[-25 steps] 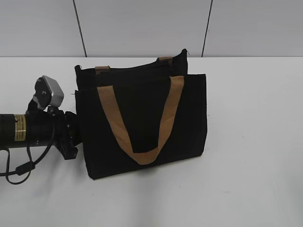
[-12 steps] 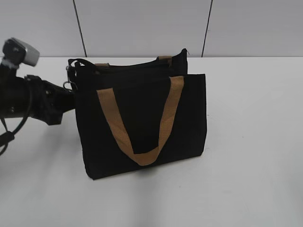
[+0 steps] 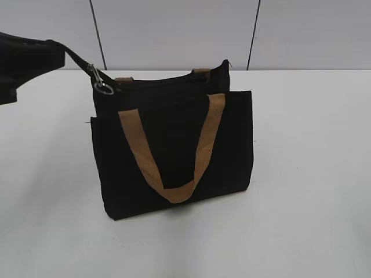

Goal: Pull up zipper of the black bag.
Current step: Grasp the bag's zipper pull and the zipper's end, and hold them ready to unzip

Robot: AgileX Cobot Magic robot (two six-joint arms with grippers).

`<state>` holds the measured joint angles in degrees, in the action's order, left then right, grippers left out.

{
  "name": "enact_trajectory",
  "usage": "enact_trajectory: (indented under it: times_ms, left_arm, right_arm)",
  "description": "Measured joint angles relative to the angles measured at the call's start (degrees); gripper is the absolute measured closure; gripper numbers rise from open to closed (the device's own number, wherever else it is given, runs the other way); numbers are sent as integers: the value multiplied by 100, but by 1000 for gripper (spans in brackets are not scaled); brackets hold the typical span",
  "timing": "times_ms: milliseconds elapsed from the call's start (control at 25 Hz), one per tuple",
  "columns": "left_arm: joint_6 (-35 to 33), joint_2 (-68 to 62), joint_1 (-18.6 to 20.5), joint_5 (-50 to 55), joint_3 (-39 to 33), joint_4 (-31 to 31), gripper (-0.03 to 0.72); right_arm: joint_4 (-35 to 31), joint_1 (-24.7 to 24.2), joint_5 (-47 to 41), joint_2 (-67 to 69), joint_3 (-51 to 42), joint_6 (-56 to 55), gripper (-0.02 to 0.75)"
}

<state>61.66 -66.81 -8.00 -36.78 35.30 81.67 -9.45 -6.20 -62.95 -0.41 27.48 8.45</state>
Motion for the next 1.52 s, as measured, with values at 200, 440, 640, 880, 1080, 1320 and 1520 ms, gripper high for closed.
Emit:
enact_trajectory:
  times_ms: [200,440,640,880,1080,1320,1520]
  left_arm:
    - [109,470,0,31,-16,140,617]
    - [127,540,0,75,-217,-768,617]
    - [127,544,0,241,-286,-964,620]
    - [-25,518,0,74,-286,-694,629]
    - [-1472,262,0,-592,-286,-428,654]
    - [-2154,187,0,-753,-275,-493,655]
    - [-2216,187,0,-753,-85,-556,655]
  right_arm:
    - [0,0,0,0,0,0,309]
    - [0,0,0,0,0,0,309]
    - [0,0,0,0,0,0,309]
    - [0,0,0,0,0,0,309]
    - [0,0,0,0,0,0,309]
    - [0,0,0,0,0,0,309]
    - [0,0,0,0,0,0,309]
